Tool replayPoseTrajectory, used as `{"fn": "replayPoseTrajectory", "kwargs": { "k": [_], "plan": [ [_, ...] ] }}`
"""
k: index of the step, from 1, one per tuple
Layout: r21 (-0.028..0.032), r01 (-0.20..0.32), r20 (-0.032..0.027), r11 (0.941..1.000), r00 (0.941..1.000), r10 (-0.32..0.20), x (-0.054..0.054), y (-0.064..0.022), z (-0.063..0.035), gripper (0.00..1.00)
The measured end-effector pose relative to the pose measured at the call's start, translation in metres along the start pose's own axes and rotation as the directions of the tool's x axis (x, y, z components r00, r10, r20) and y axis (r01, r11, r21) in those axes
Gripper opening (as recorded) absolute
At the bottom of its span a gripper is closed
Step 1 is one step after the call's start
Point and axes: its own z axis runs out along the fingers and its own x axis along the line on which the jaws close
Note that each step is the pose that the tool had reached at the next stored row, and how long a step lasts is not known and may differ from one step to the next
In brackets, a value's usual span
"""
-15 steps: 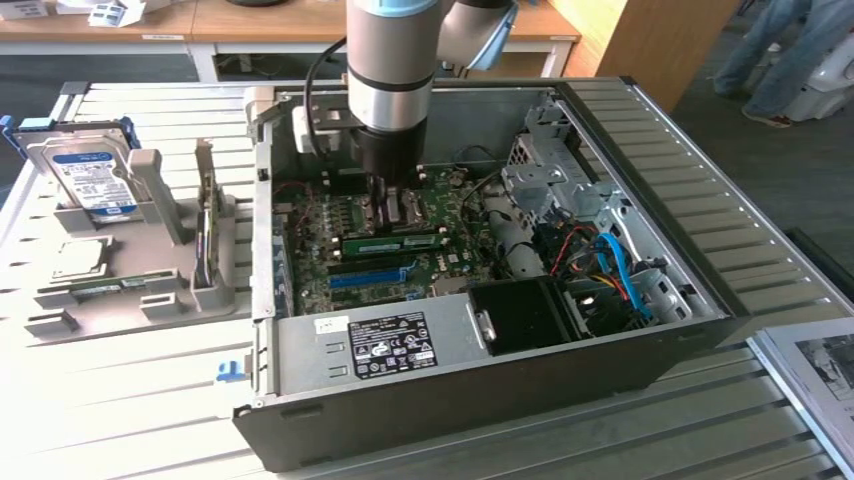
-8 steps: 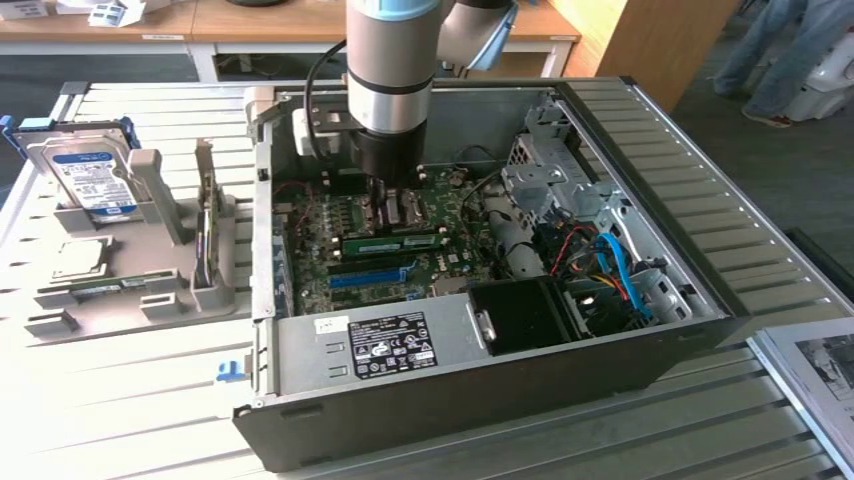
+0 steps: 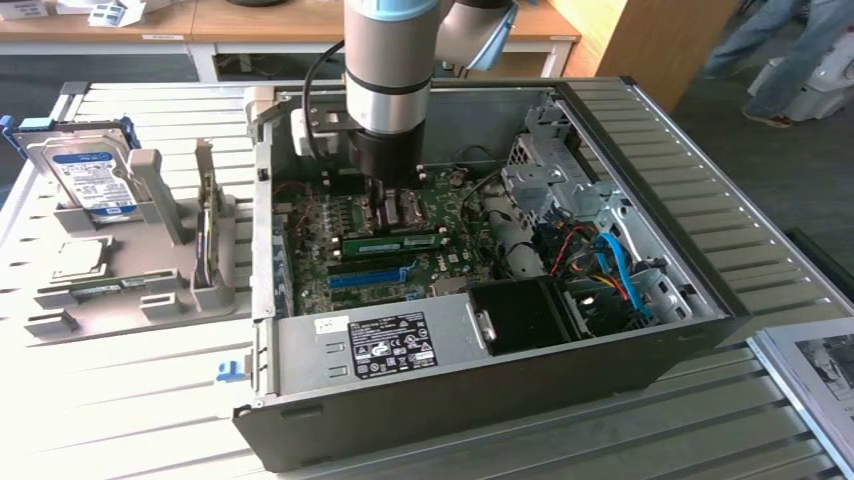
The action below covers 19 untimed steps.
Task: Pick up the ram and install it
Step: 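Press down the ram until it locks into place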
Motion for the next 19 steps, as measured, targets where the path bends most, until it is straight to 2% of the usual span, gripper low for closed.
{"fn": "replayPoseTrajectory", "kwargs": {
  "k": [9,19],
  "plan": [
    [0.0007,0.000,0.0002,1.0000,1.0000,0.000,0.0002,0.0001,0.0070,0.10],
    [0.0007,0.000,0.0002,1.0000,1.0000,0.000,0.0003,0.0001,0.0089,0.10]
  ]
}}
